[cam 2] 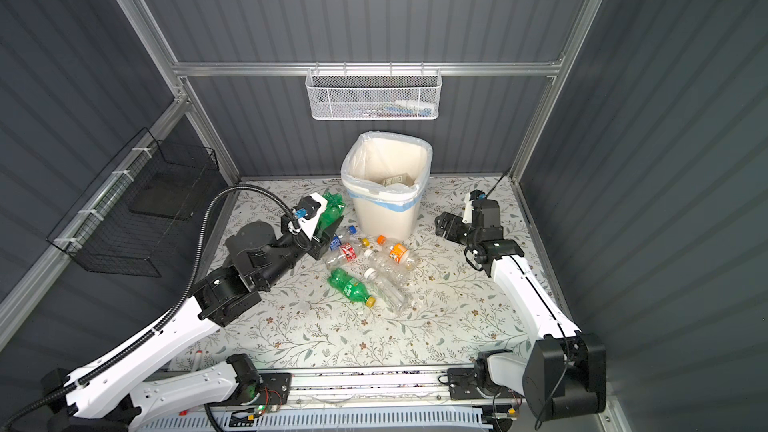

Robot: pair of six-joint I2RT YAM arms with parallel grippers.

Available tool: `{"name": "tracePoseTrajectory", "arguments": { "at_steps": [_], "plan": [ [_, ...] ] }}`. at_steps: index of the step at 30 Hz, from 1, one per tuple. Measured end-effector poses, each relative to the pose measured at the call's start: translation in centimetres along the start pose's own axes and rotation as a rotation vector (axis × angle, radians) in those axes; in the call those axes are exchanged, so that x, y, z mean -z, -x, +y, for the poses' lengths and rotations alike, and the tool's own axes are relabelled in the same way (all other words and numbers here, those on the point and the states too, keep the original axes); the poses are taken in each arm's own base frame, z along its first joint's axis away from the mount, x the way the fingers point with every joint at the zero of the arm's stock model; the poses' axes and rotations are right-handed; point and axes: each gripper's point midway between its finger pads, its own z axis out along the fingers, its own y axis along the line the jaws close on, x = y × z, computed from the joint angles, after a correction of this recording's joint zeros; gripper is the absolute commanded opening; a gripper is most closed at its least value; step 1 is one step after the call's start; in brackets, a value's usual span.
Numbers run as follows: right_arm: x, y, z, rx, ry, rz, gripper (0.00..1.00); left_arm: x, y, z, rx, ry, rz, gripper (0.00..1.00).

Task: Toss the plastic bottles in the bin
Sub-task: 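Lift the green soda bottle over the bin and open the left gripper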

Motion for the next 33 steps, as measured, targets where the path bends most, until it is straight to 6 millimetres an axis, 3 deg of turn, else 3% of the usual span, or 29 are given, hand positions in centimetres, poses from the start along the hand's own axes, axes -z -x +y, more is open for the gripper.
{"name": "tracePoseTrajectory", "arguments": {
  "at_steps": [4,8,11,13,16,18,20,22,23,25,27,30,33],
  "plan": [
    [0.5,0.2,0.2,0.008,-0.008,-0.017,0.94,2.7,6.4,1.8,-0.048,0.035,-0.251,0.57],
    [1.4,0.7,0.6,0.017,-0.006,-0.053,0.94,7.4,12.9,2.9,-0.095,0.037,-0.544,0.59],
    [2.0,0.8,0.6,0.020,-0.009,-0.073,0.94,10.0,16.4,3.0,-0.132,0.032,-0.720,0.61],
    [2.2,0.7,0.5,0.019,-0.013,-0.078,0.94,10.2,18.6,3.2,-0.145,0.038,-0.792,0.64],
    [2.1,0.6,0.5,0.014,-0.019,-0.080,0.94,6.7,22.7,3.8,-0.122,0.057,-0.805,0.74],
    [2.0,0.6,0.7,0.016,-0.014,-0.083,0.94,1.9,25.8,4.5,-0.070,0.068,-0.760,0.83],
    [1.9,0.5,1.1,0.022,-0.005,-0.080,0.94,-3.2,27.3,5.2,-0.024,0.060,-0.688,0.90],
    [1.6,0.1,1.6,0.035,0.003,-0.066,0.94,-9.4,26.5,6.0,0.018,0.046,-0.573,0.97],
    [1.3,-0.2,1.8,0.043,0.007,-0.055,0.94,-12.3,25.0,6.4,0.036,0.041,-0.502,1.00],
    [1.0,-0.8,2.1,0.057,0.010,-0.033,0.95,-16.7,20.7,6.7,0.064,0.030,-0.362,1.00],
    [0.8,-1.5,2.3,0.071,0.011,-0.010,0.96,-20.0,14.7,6.3,0.083,0.010,-0.182,1.00],
    [0.8,-1.9,2.3,0.083,0.010,0.004,0.96,-21.5,8.0,6.2,0.105,0.010,-0.003,1.00],
    [0.7,-2.3,2.3,0.097,0.009,0.020,0.96,-20.1,5.9,6.4,0.112,0.026,0.061,1.00]
  ]
}}
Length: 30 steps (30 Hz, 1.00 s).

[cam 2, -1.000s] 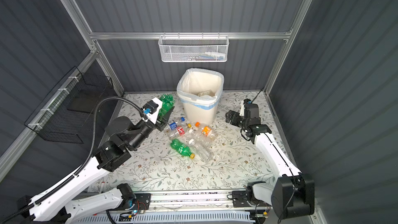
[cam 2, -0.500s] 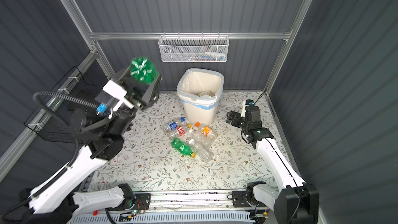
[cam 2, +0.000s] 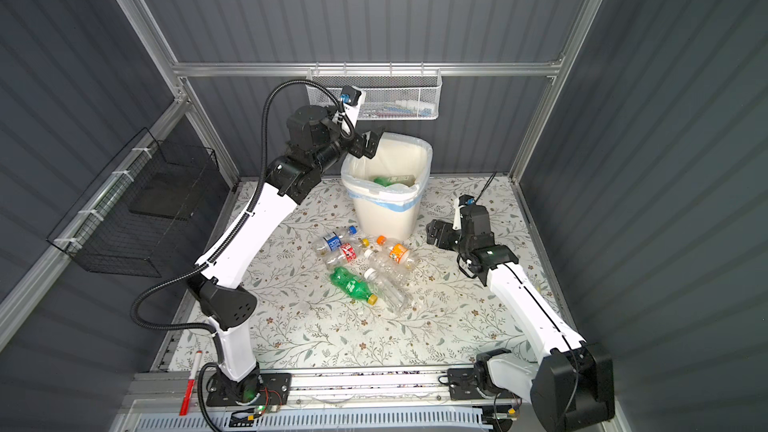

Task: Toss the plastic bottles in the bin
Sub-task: 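Lift the green soda bottle over the bin and open the left gripper, then reach the right gripper to the tall clear bottle while the left gripper withdraws, then grasp the tall clear white-capped bottle with the right gripper and lift it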

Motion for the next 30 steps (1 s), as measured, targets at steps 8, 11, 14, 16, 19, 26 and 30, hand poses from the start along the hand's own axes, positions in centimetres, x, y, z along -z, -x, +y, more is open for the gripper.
{"name": "tracePoseTrajectory", "arguments": {
  "at_steps": [8,11,14,16,19,26,30],
  "plan": [
    [0.1,-3.2,2.6,0.143,0.071,0.106,0.94,13.0,7.3,5.3,0.048,0.170,-0.228,1.00],
    [0.9,-5.7,4.9,0.234,0.141,0.159,0.92,15.7,4.4,9.3,0.106,0.278,-0.207,1.00],
    [1.8,-8.7,7.3,0.330,0.222,0.218,0.88,15.8,-2.2,12.5,0.186,0.365,-0.090,1.00],
    [2.2,-10.6,8.7,0.385,0.268,0.257,0.86,15.0,-8.4,13.6,0.245,0.398,0.031,0.99],
    [2.1,-13.4,10.2,0.460,0.309,0.334,0.84,14.1,-19.4,13.2,0.335,0.403,0.271,0.99],
    [0.0,-18.8,10.4,0.563,0.289,0.502,0.80,14.8,-27.8,10.8,0.457,0.363,0.462,0.99],
    [-0.8,-20.5,10.2,0.598,0.269,0.550,0.80,14.9,-29.0,10.3,0.485,0.357,0.475,0.99]
  ]
}}
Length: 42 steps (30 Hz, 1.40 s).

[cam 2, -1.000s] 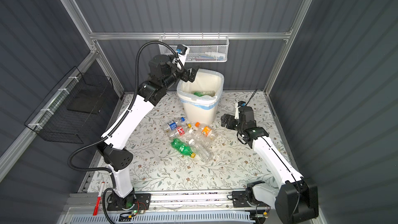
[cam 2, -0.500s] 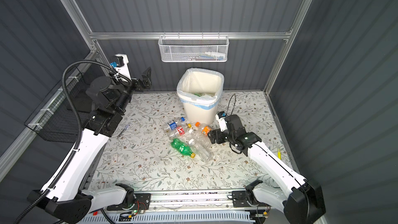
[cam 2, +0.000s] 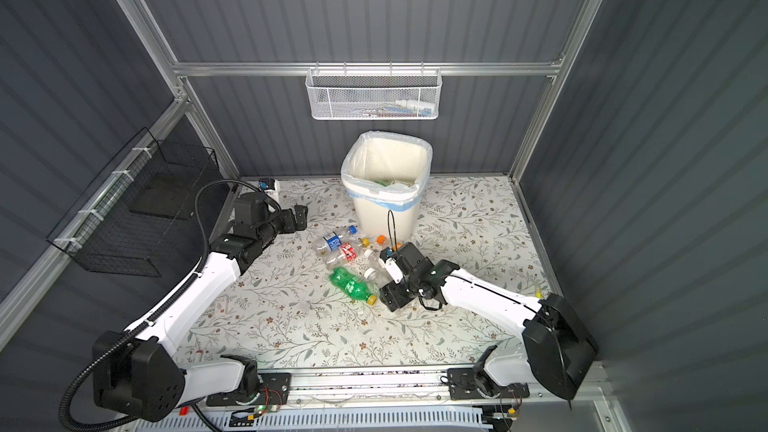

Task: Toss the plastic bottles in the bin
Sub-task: 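Grasp the tall clear white-capped bottle with the right gripper and lift it, then carry the clear bottle over the bin and open the right gripper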

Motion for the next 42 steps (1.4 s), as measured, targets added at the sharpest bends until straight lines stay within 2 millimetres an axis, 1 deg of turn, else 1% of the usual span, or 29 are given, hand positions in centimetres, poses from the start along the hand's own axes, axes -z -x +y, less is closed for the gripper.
{"name": "tracePoseTrajectory", "arguments": {
  "at_steps": [3,7,10,12,15,18,19,22,26,30,33,36,39,42],
  "plan": [
    [-1.0,-0.5,0.0,0.015,-0.015,0.028,0.79,-0.2,-0.9,0.0,0.014,-0.008,0.021,0.99],
    [-2.2,-1.3,-0.4,0.033,-0.043,0.068,0.74,-0.5,-1.5,0.0,0.027,-0.016,0.033,0.99],
    [-3.0,-1.4,-0.7,0.045,-0.069,0.076,0.67,-0.6,-1.9,0.0,0.031,-0.015,0.039,0.99],
    [-3.4,-1.3,-0.9,0.051,-0.088,0.080,0.59,-0.7,-2.0,0.0,0.030,-0.014,0.041,0.99],
    [-3.4,-1.0,-0.7,0.068,-0.103,0.065,0.48,-0.7,-2.1,0.1,0.030,-0.013,0.044,0.99],
    [-2.6,-0.3,-0.2,0.079,-0.102,0.030,0.43,-0.8,-2.6,0.3,0.029,-0.008,0.051,0.99],
    [-2.1,0.1,-0.1,0.083,-0.101,0.009,0.41,-0.9,-2.8,0.3,0.029,-0.007,0.055,0.99],
    [0.0,1.4,0.3,0.088,-0.098,-0.067,0.38,-1.0,-3.3,0.4,0.029,-0.004,0.065,1.00],
    [3.9,3.3,0.5,0.091,-0.113,-0.196,0.35,-1.0,-3.7,0.5,0.029,-0.002,0.073,0.99],
    [6.9,4.0,0.1,0.085,-0.150,-0.280,0.35,-1.0,-3.7,0.5,0.028,-0.005,0.073,0.99],
    [10.0,5.0,-0.5,0.075,-0.196,-0.383,0.36,-0.7,-3.5,0.1,0.021,-0.023,0.067,0.99],
    [14.0,6.5,-1.8,0.056,-0.272,-0.528,0.36,-0.4,-3.5,-0.5,0.007,-0.061,0.062,0.99],
    [18.3,8.1,-3.7,0.013,-0.347,-0.686,0.36,0.1,-4.1,-0.9,-0.003,-0.092,0.071,0.99],
    [23.8,9.7,-5.3,-0.029,-0.409,-0.889,0.36,0.5,-4.4,-1.2,-0.005,-0.115,0.072,0.99]
  ]
}}
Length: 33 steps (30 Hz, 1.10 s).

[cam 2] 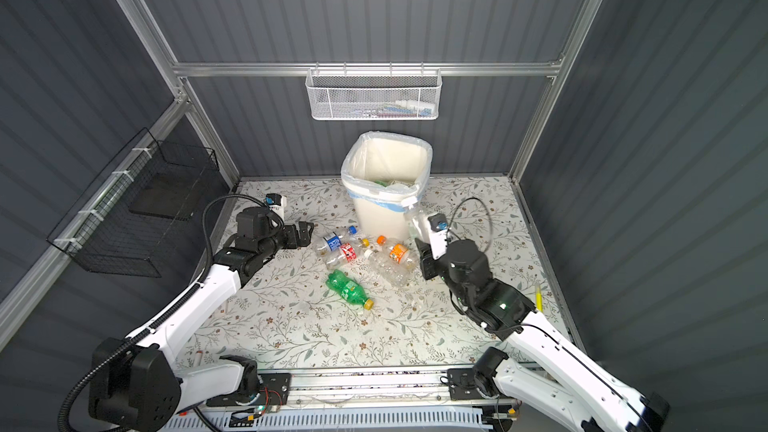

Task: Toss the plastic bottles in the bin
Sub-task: 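Carry the clear bottle over the bin and open the right gripper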

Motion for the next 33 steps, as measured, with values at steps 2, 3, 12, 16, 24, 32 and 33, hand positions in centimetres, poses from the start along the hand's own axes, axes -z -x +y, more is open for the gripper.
{"name": "tracePoseTrajectory", "arguments": {
  "at_steps": [2,3,12,16,24,32,33],
  "plan": [
    [1.3,3.5,-1.4,-0.016,-0.036,-0.142,0.37,0.4,-0.1,-0.2,0.001,-0.013,-0.005,0.99],
    [1.9,5.0,-1.8,-0.014,-0.046,-0.204,0.37,0.5,-0.2,-0.3,0.002,-0.019,-0.006,0.99],
    [6.5,14.9,-4.3,0.084,-0.171,-0.648,0.40,0.5,-1.2,-0.7,0.029,-0.049,0.010,0.99],
    [6.8,17.4,-5.1,0.063,-0.181,-0.755,0.41,0.4,-1.8,-0.5,0.059,-0.046,0.018,0.98],
    [-4.4,24.6,-3.5,0.026,0.001,-0.534,0.48,0.6,-2.6,-1.4,0.117,-0.022,0.041,0.98],
    [-14.2,17.9,-4.2,-0.054,0.048,-0.064,0.99,1.9,-5.9,-6.1,0.228,-0.055,0.137,0.98],
    [-14.2,16.9,-4.9,-0.070,0.038,-0.032,0.99,2.0,-6.3,-6.2,0.247,-0.050,0.150,0.98]
  ]
}}
